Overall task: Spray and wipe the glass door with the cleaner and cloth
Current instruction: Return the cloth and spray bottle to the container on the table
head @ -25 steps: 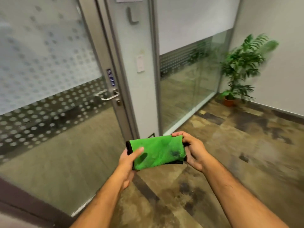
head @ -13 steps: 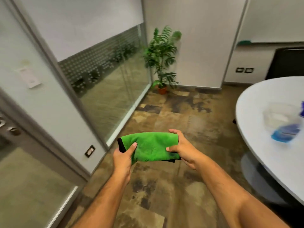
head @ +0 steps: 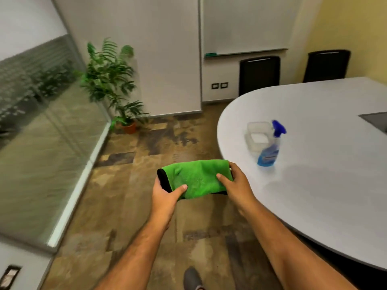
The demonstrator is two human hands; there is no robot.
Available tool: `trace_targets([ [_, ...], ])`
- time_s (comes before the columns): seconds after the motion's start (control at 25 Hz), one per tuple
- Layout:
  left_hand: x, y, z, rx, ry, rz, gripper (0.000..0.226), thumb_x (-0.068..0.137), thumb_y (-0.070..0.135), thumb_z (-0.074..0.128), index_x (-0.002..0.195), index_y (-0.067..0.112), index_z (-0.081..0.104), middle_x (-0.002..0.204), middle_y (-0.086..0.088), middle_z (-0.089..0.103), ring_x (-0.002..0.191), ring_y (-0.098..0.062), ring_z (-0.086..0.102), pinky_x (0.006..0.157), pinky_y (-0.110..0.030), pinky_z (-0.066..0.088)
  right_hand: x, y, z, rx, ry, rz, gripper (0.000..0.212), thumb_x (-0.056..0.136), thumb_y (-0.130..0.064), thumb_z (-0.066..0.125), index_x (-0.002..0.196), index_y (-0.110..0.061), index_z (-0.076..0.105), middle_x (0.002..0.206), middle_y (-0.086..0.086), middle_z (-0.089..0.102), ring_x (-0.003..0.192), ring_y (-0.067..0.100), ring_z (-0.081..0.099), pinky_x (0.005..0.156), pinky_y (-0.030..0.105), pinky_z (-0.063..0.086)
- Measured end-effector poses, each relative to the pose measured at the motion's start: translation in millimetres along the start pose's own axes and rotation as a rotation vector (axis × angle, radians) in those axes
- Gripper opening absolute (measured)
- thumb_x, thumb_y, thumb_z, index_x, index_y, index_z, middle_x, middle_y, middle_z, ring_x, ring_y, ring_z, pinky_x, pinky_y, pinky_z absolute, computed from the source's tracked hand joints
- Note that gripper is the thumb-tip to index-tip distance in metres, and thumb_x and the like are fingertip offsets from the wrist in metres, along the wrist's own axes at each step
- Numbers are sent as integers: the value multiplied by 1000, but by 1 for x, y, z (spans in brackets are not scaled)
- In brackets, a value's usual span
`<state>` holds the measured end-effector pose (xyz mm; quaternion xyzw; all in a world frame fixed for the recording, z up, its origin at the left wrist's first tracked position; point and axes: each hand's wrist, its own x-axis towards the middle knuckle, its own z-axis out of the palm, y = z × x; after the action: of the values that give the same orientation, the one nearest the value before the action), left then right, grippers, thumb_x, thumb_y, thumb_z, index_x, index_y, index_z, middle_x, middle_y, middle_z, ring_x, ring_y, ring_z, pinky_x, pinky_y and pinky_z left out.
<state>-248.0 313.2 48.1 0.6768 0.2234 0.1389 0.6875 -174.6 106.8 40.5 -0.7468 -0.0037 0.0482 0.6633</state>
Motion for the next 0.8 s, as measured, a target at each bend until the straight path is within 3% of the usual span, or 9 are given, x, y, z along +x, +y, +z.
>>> trace_targets([
  [0.12, 47, 7, 56, 17, -70, 23, 53, 80, -9, 83, 122, 17, 65, 111, 1, 77, 99, -15, 76, 82, -20, 63, 43, -6, -33, -83, 75, 8, 32, 100, -23, 66, 129, -36, 61, 120, -11, 72, 113, 17, 71, 88, 49, 66],
  [0.24, 90, 16, 108, 12, -137, 2, 52, 81, -8, 83, 123, 16, 65, 114, -6, 77, 106, -27, 76, 95, -40, 62, 81, -17, -63, -107, 148, 21, 30, 105, -19, 60, 127, -39, 53, 111, -18, 64, 105, 17, 67, 62, 38, 63],
  [0.32, 122, 23, 145, 30, -197, 29, 51, 81, -7, 83, 122, 18, 64, 114, -5, 77, 107, -27, 76, 99, -45, 60, 109, -23, -82, -113, 213, 10, 30, 106, -17, 59, 127, -38, 52, 110, -14, 63, 99, 15, 65, 53, 31, 58],
  [0.4, 143, 32, 182, 13, -234, 38, 51, 84, -8, 81, 124, 18, 63, 112, 2, 76, 108, -25, 75, 97, -40, 61, 131, -28, -104, -109, 254, 35, 33, 104, -18, 60, 131, -35, 54, 114, -6, 66, 100, 21, 68, 55, 27, 58],
  [0.52, 157, 48, 226, -29, -298, 74, 53, 89, -7, 76, 131, 20, 57, 118, 8, 71, 114, -18, 70, 97, -29, 56, 166, -38, -137, -84, 263, 16, 45, 99, -14, 66, 139, -33, 55, 120, -3, 69, 101, 25, 72, 65, 36, 64],
  [0.6, 176, 57, 259, -48, -302, 89, 60, 90, -8, 73, 140, 17, 52, 131, -1, 68, 121, -18, 66, 105, -35, 53, 199, -51, -164, -68, 259, -7, 49, 99, -10, 66, 142, -30, 56, 121, -3, 69, 99, 25, 73, 70, 43, 65],
  [0.8, 229, 79, 341, 8, -270, 156, 72, 87, -12, 74, 149, 14, 47, 140, -6, 65, 128, -23, 64, 110, -43, 52, 289, -72, -236, -36, 170, -50, 40, 102, -10, 62, 138, -28, 59, 125, 3, 67, 97, 28, 74, 70, 34, 65],
])
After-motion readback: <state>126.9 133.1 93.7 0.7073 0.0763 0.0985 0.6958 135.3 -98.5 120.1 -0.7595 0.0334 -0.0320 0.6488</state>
